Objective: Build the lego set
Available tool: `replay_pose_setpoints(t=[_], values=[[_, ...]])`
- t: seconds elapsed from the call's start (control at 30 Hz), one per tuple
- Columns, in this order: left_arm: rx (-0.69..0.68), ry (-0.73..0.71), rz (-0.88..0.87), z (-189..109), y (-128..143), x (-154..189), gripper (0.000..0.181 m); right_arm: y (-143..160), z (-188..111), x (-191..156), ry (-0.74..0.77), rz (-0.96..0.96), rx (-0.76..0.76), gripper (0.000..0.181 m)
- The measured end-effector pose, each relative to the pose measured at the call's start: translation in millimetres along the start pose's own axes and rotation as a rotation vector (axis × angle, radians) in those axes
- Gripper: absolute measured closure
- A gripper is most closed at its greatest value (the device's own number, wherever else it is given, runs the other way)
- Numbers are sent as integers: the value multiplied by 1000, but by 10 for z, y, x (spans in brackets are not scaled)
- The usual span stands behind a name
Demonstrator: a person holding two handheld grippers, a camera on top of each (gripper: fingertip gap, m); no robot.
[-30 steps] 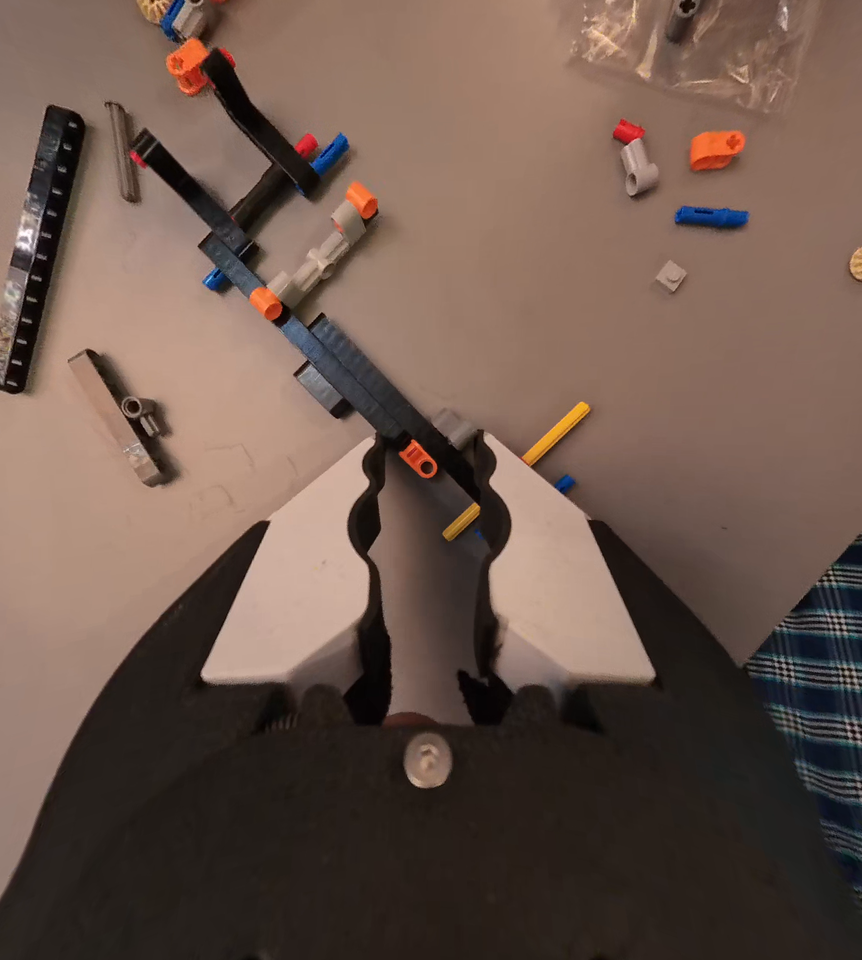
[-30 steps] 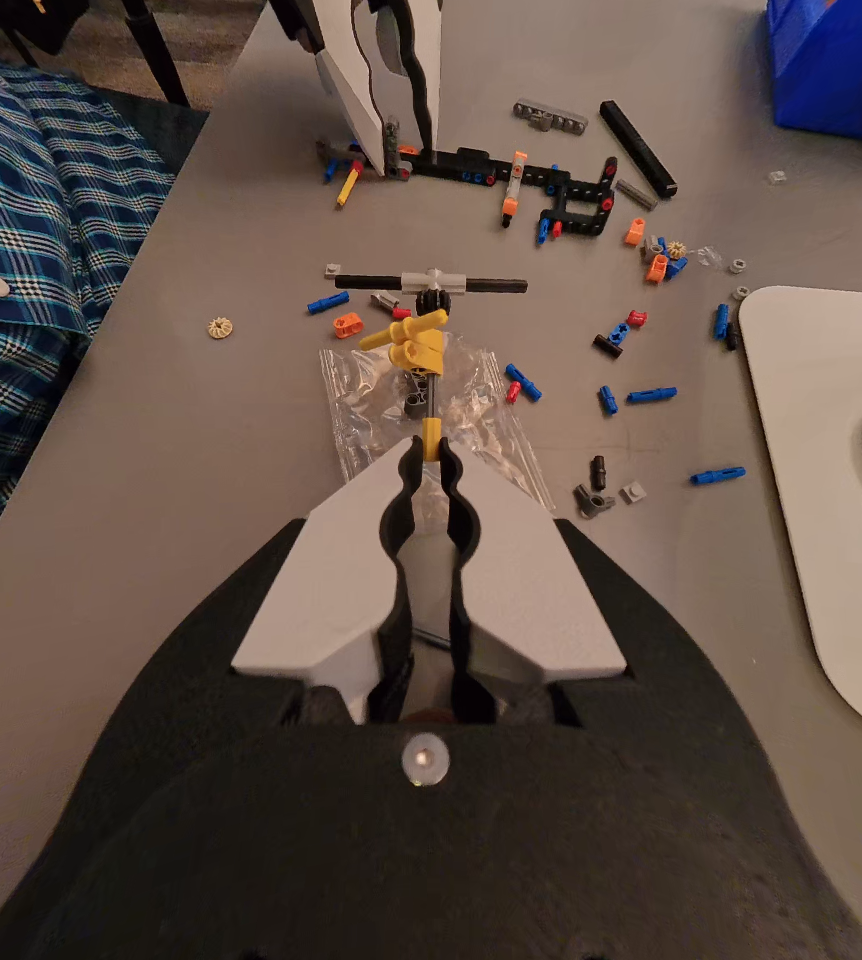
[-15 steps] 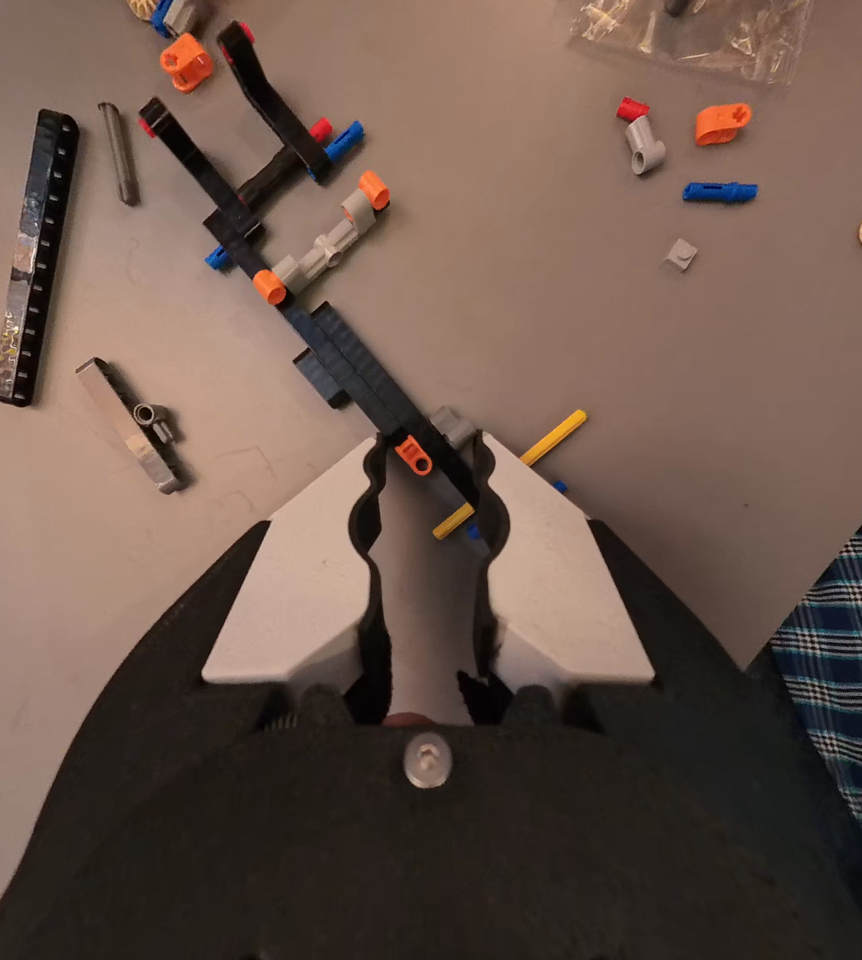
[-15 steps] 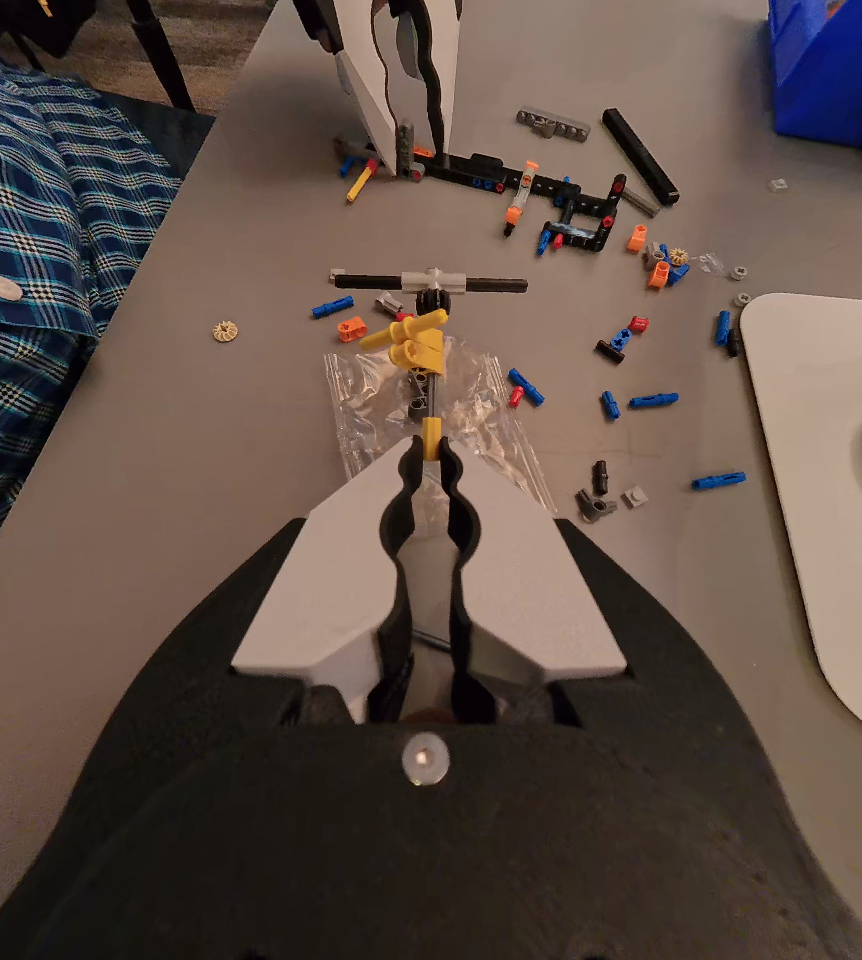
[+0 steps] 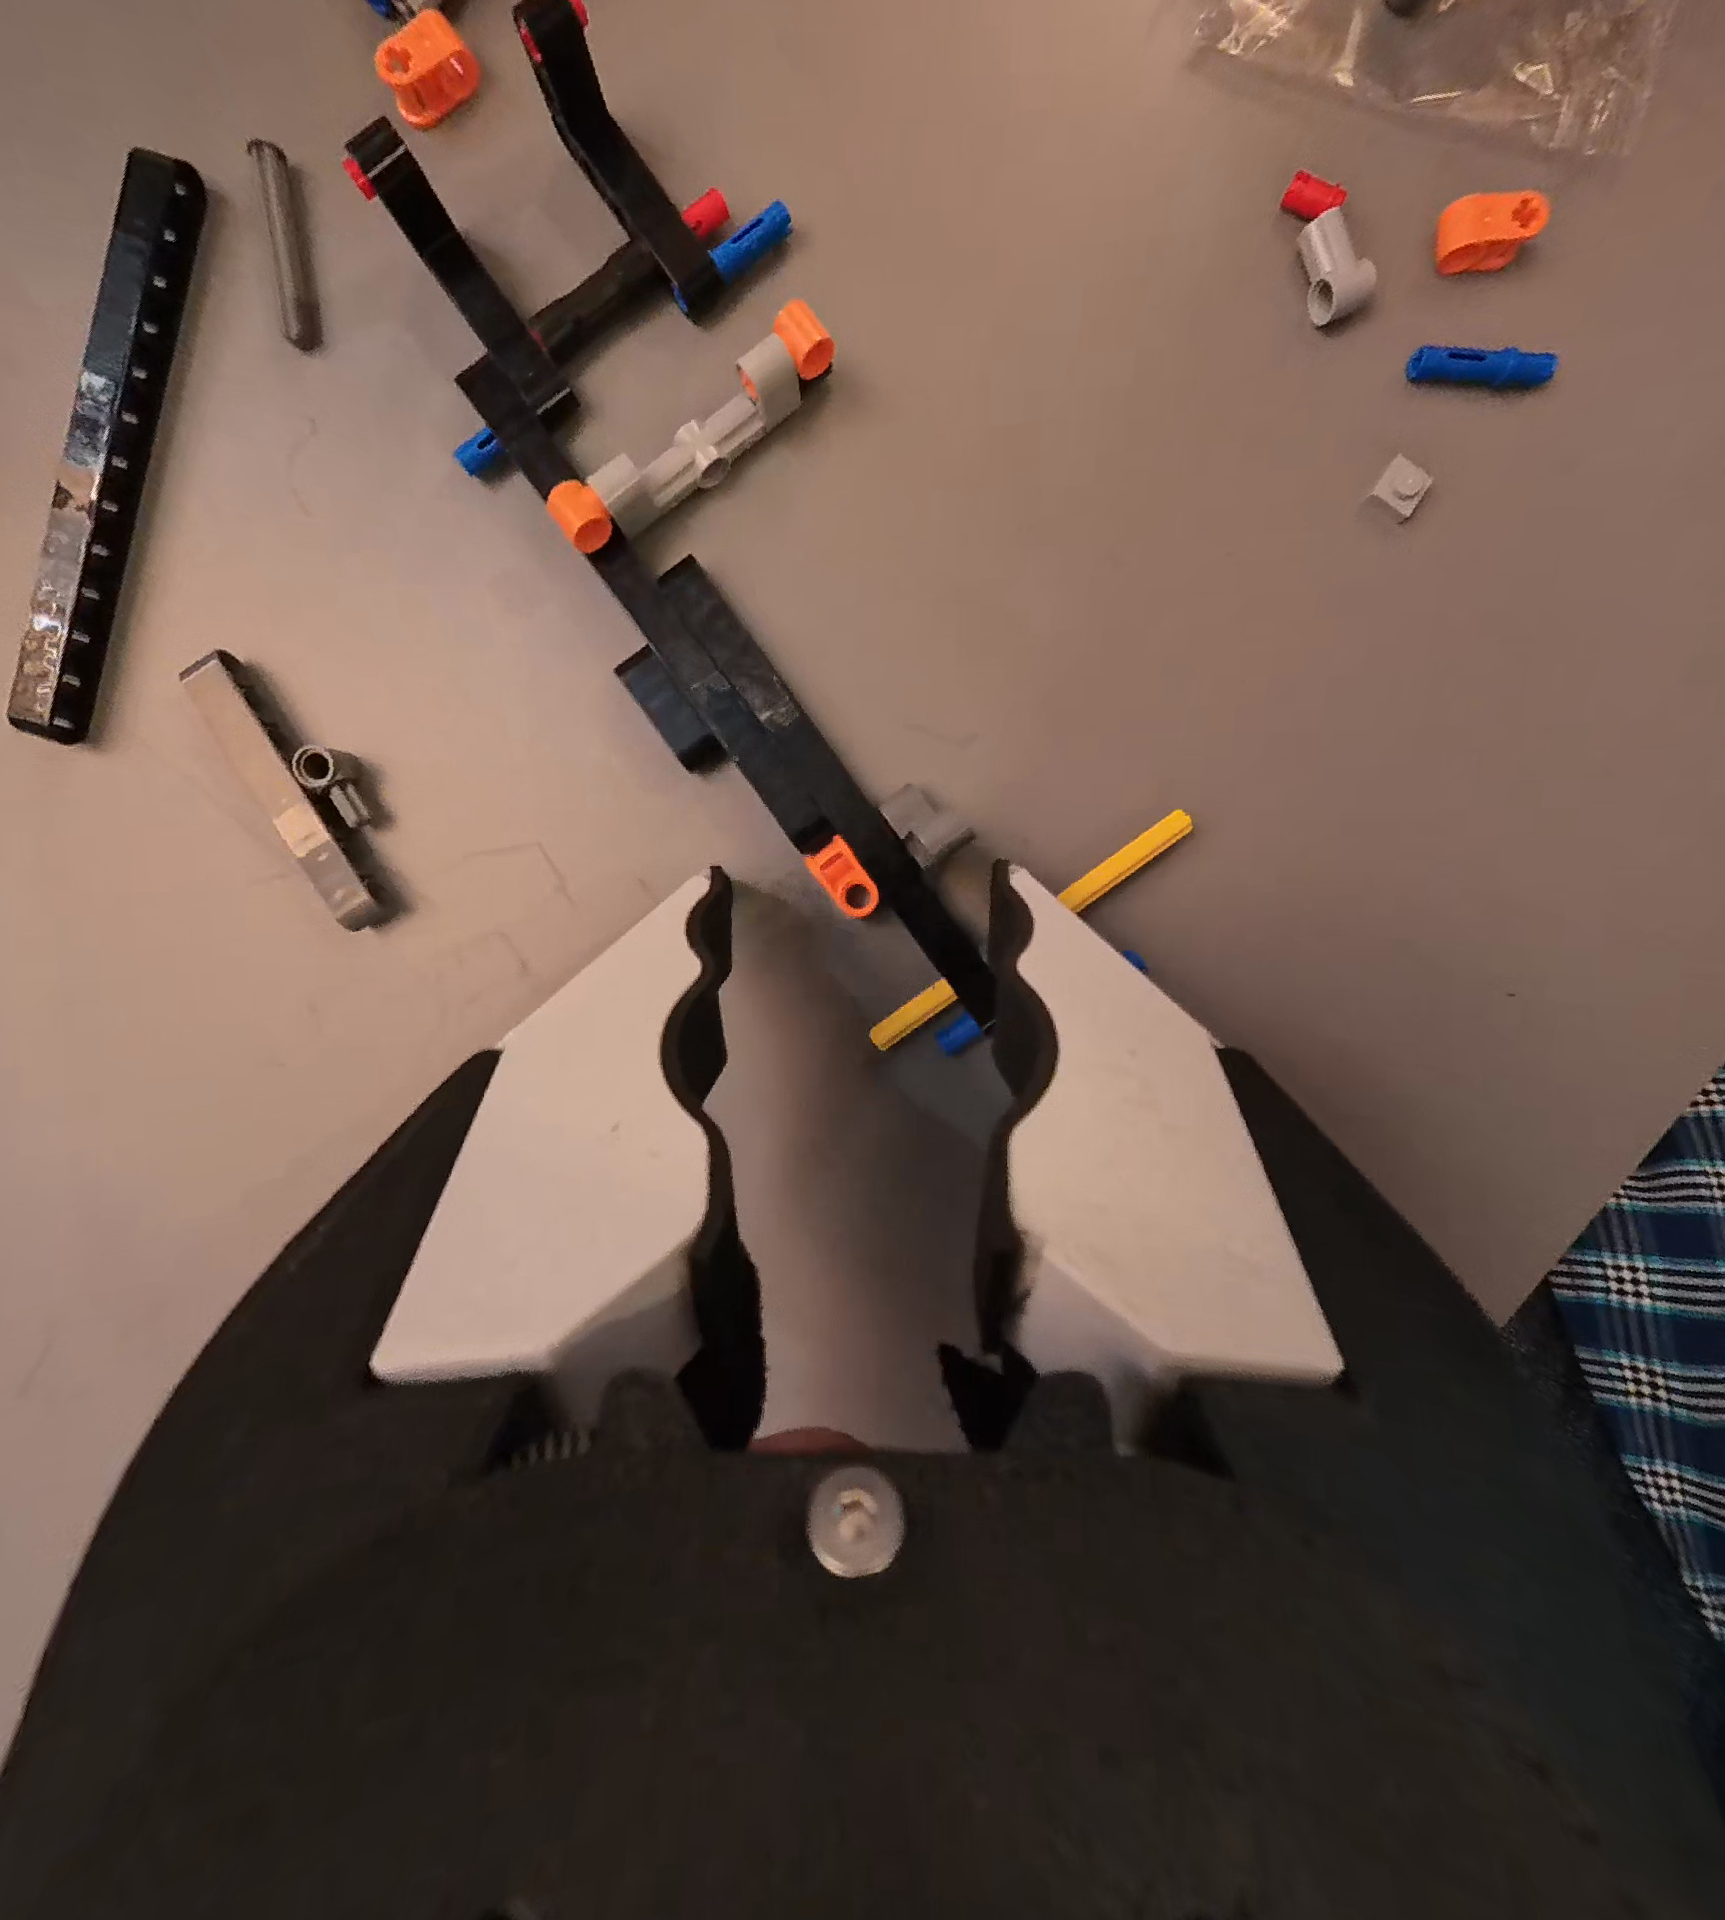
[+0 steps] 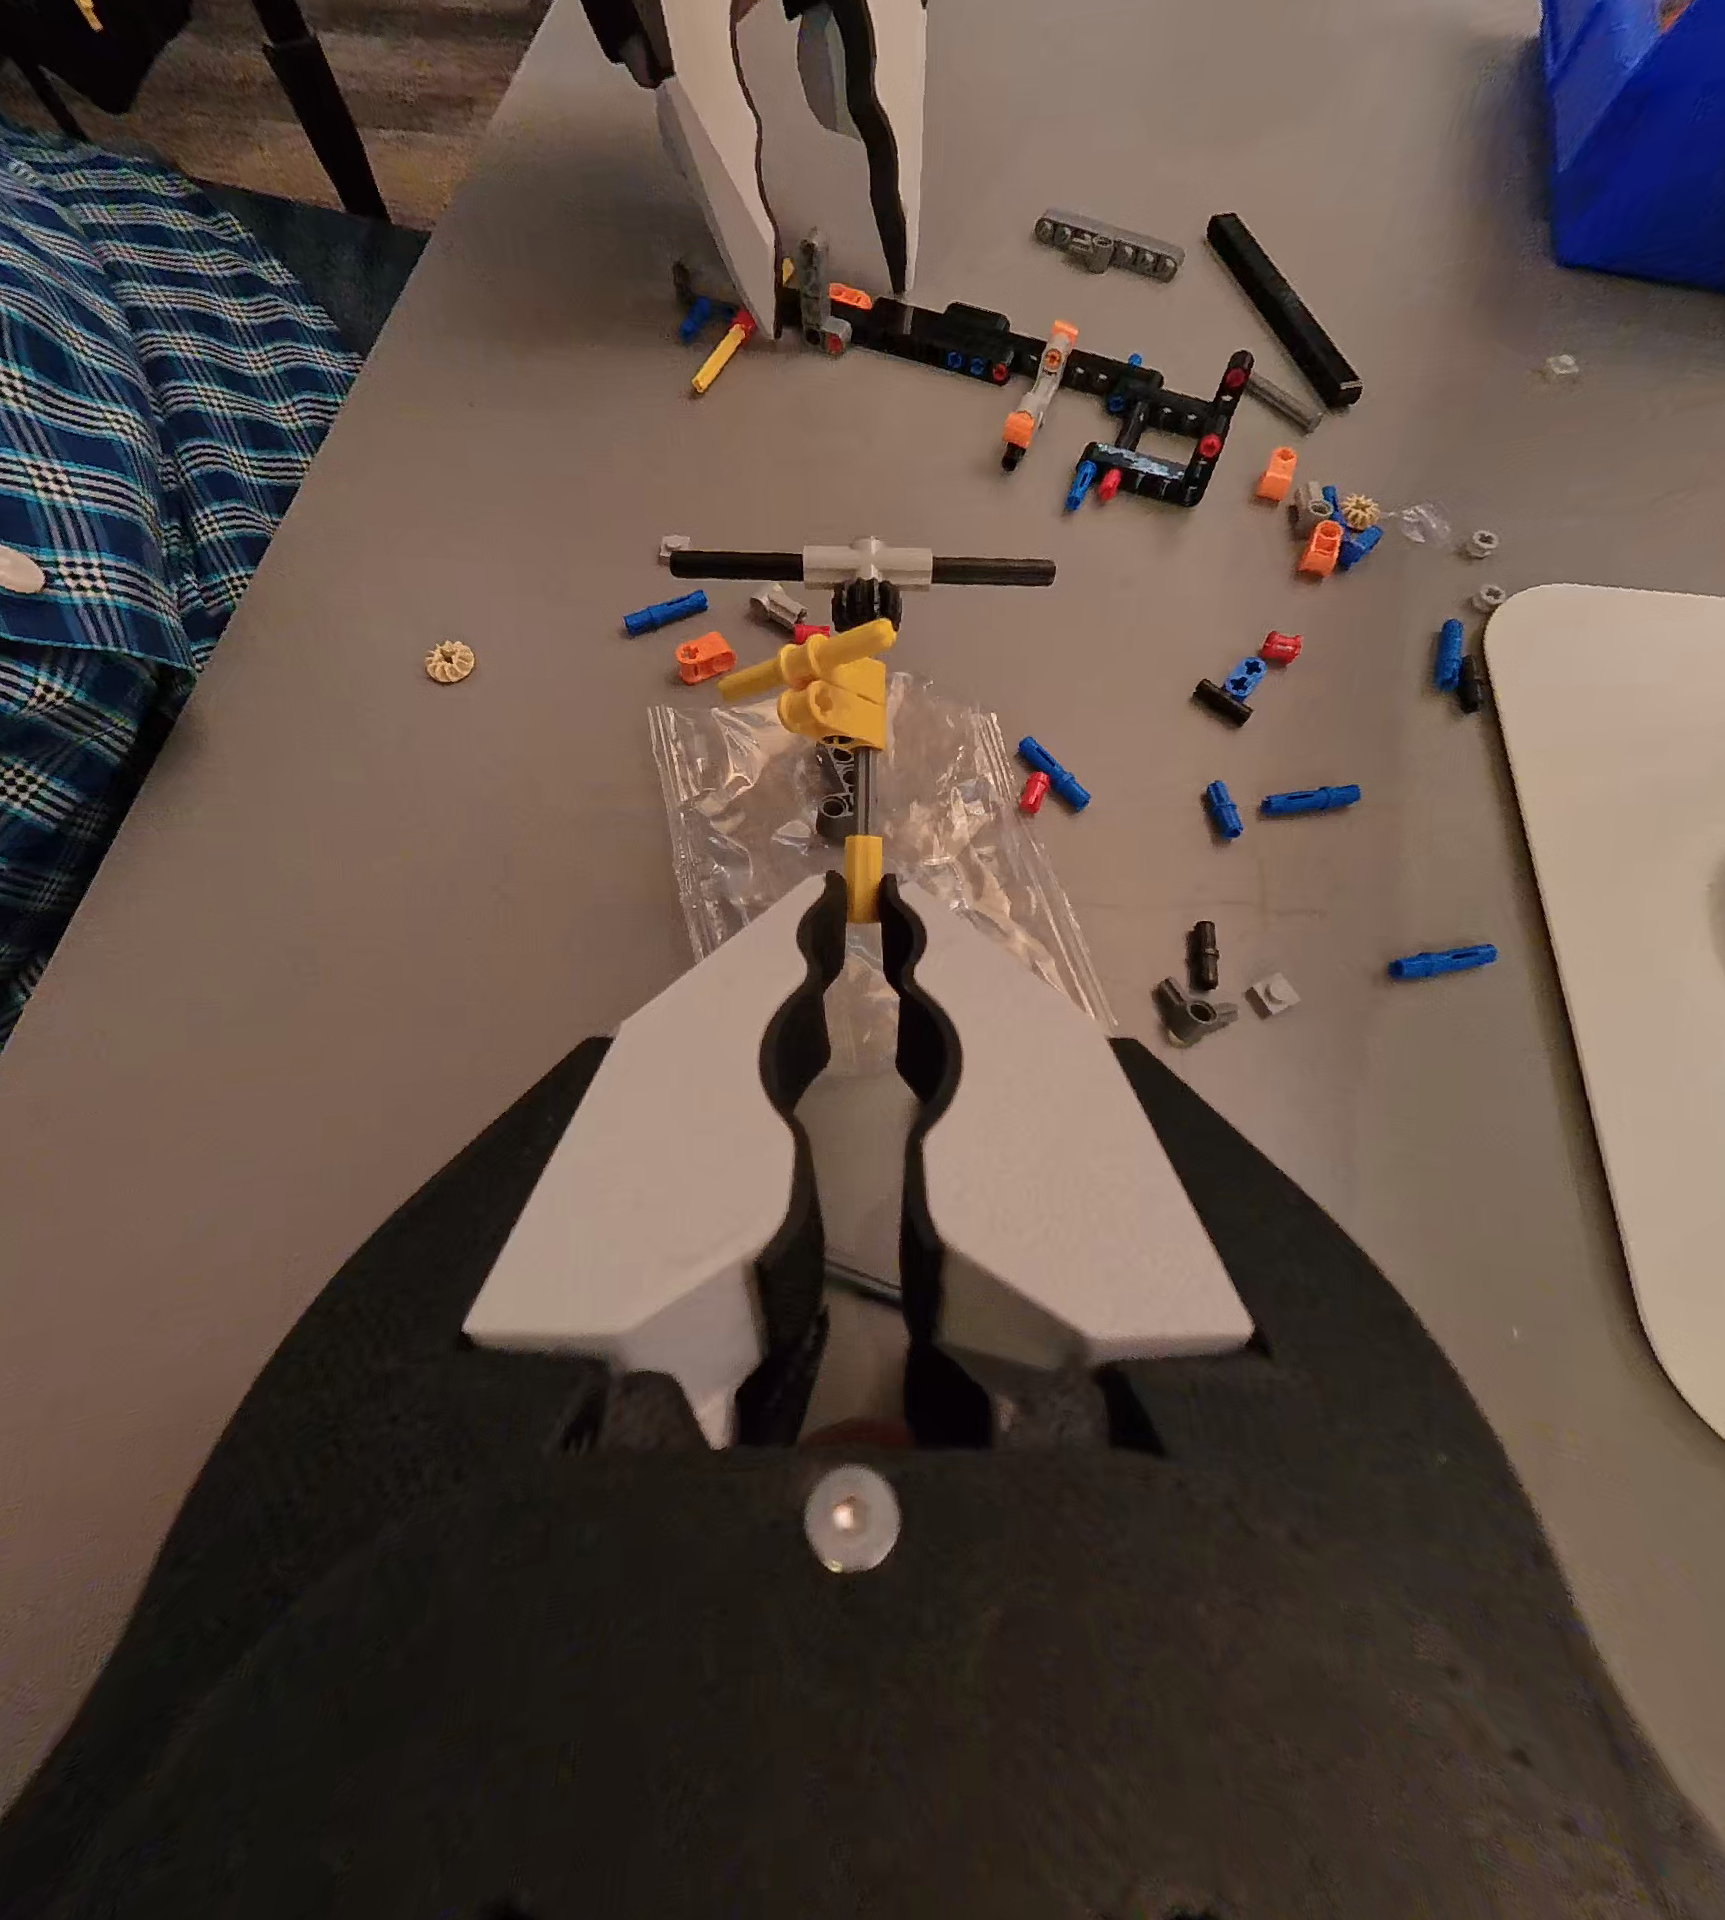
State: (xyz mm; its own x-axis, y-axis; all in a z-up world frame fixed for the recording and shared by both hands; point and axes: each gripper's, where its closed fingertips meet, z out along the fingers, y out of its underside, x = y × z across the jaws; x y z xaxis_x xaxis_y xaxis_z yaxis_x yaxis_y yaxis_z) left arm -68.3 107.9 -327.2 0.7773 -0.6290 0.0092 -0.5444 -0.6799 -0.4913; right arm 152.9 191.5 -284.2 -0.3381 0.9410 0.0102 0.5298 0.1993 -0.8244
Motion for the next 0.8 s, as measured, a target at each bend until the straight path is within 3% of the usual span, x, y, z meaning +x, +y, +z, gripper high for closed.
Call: replay_pose_setpoints(t=[0.8], values=[[6,-9,-26,-4,16,16,132,-31,-14,-5,4,-9,10,177]])
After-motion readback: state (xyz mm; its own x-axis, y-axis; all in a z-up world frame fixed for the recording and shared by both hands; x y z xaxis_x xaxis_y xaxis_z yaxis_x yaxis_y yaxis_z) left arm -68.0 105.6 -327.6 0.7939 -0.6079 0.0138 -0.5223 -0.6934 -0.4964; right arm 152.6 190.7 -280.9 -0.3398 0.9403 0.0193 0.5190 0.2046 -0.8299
